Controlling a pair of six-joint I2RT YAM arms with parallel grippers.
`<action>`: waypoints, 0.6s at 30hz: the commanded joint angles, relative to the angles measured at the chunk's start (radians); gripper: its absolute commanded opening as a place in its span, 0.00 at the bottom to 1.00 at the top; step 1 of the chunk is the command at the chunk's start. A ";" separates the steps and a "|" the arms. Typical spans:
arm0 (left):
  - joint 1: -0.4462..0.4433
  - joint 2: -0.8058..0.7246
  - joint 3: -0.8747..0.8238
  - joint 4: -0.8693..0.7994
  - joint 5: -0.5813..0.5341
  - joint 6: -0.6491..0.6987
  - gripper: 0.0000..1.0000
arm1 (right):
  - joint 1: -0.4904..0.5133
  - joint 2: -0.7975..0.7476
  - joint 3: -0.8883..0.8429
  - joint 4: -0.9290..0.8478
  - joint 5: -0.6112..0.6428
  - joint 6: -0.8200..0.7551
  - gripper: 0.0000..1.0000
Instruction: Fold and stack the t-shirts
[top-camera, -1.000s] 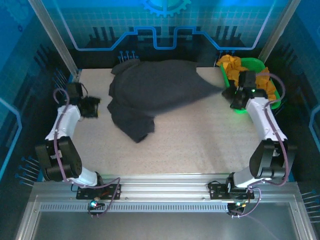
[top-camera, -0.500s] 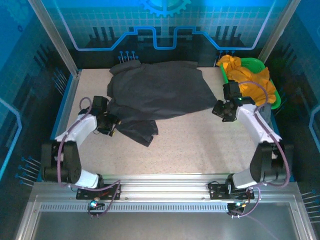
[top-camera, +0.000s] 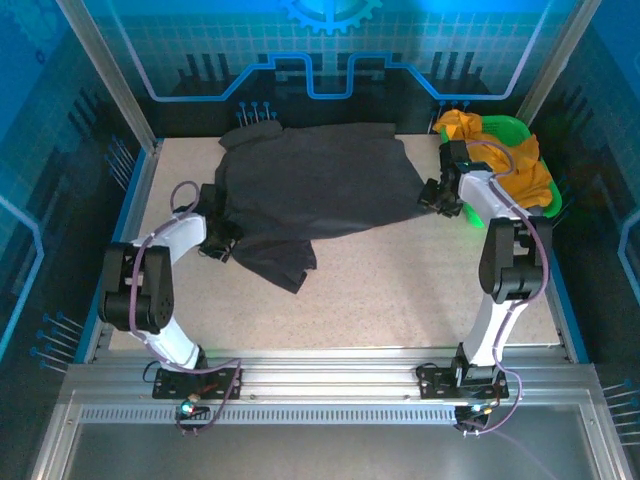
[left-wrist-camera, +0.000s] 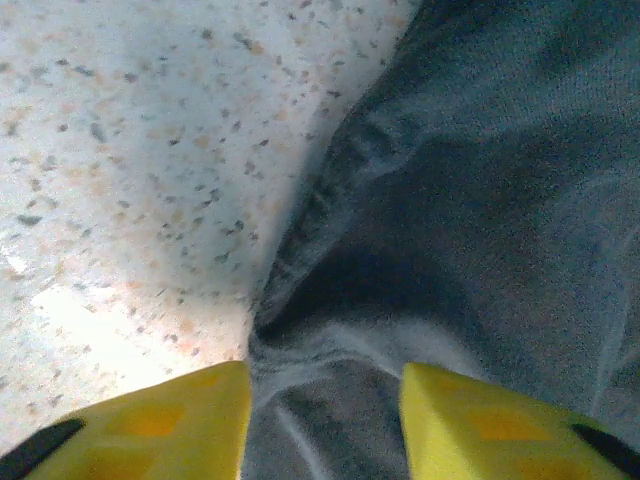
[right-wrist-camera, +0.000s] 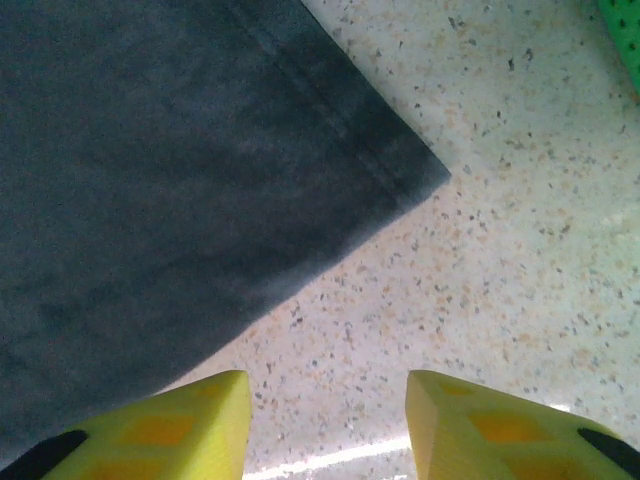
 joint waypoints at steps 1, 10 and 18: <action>0.006 0.081 0.056 0.007 0.009 0.031 0.38 | -0.013 0.065 0.055 -0.058 0.041 0.009 0.46; 0.051 0.081 0.012 -0.025 -0.004 0.069 0.00 | -0.010 0.220 0.232 -0.144 0.109 0.020 0.45; 0.131 0.049 0.004 -0.039 0.013 0.130 0.00 | 0.024 0.411 0.452 -0.285 0.156 0.006 0.46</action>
